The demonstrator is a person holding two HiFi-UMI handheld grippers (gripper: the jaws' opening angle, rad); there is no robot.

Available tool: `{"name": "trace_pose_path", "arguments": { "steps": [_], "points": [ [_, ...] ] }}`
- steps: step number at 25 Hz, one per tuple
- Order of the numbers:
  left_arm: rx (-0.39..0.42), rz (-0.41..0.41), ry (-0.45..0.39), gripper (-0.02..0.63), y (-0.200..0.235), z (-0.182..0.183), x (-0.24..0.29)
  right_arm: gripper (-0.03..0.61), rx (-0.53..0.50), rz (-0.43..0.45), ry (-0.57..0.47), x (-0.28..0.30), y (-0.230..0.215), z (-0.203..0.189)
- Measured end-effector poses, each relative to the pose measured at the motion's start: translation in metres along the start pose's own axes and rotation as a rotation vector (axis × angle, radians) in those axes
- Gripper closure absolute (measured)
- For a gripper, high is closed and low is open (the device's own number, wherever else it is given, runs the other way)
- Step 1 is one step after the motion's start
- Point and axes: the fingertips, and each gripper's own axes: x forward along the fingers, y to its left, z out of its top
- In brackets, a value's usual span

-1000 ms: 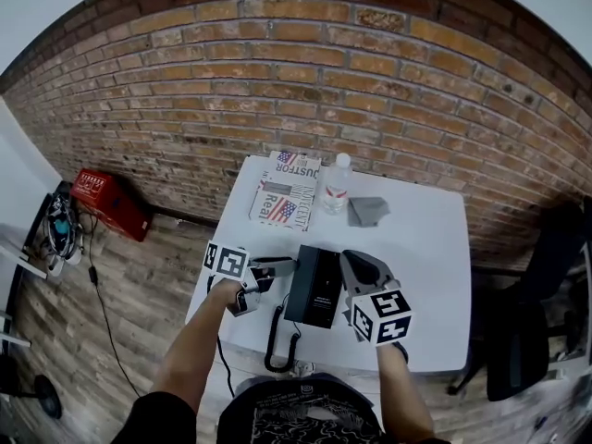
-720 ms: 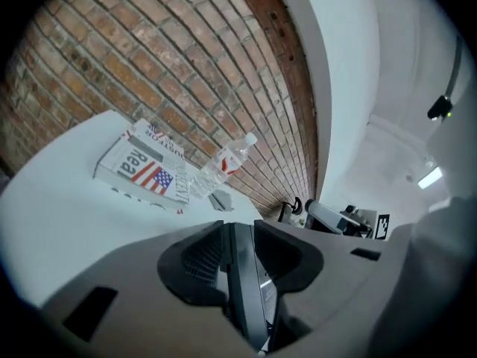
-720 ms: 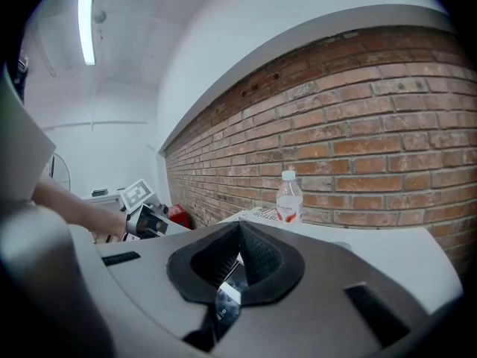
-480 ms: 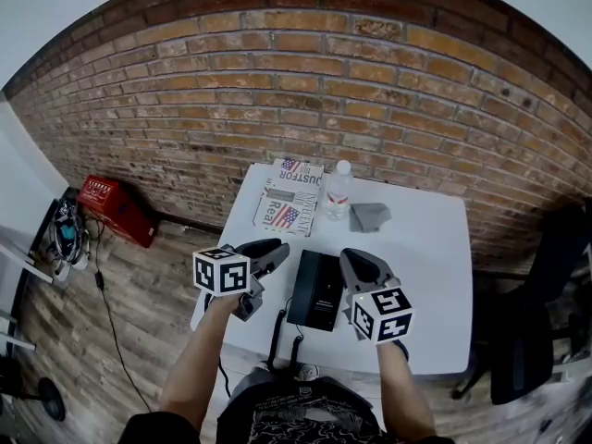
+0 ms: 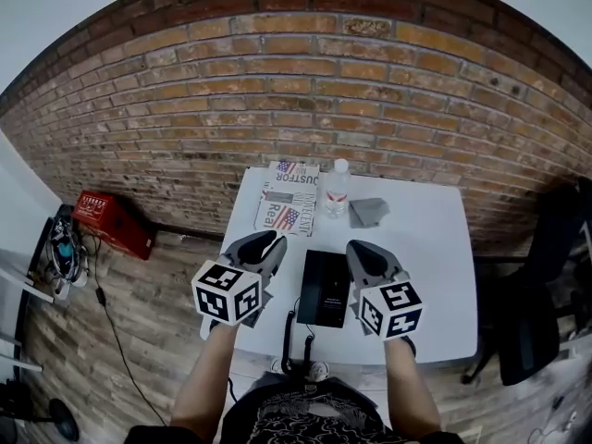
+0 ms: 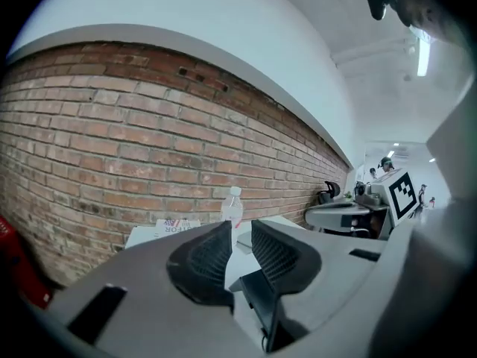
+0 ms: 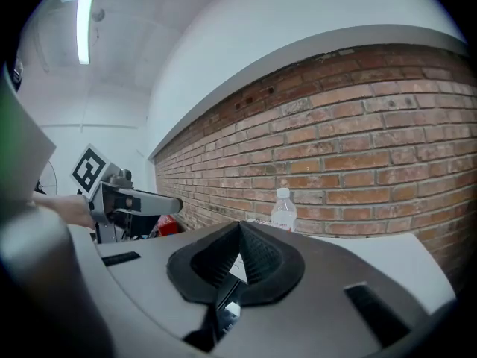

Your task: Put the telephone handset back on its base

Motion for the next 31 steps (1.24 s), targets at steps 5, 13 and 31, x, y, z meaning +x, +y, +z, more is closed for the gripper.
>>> {"name": "trace_pose_path", "arguments": {
  "steps": [5, 13, 31],
  "points": [
    [0.071, 0.033, -0.012, 0.559, 0.003, 0.005, -0.003, 0.577, -0.001, -0.044, -0.016, -0.004, 0.003, 0.009],
    [0.102, 0.035, -0.014, 0.604, 0.000, 0.000, -0.003, 0.578, -0.025, -0.090, -0.023, -0.009, 0.010, 0.016],
    [0.092, 0.011, -0.005, 0.604, 0.004, -0.002, 0.007, 0.577, -0.034, -0.129, -0.019, -0.008, 0.007, 0.019]
  ]
}}
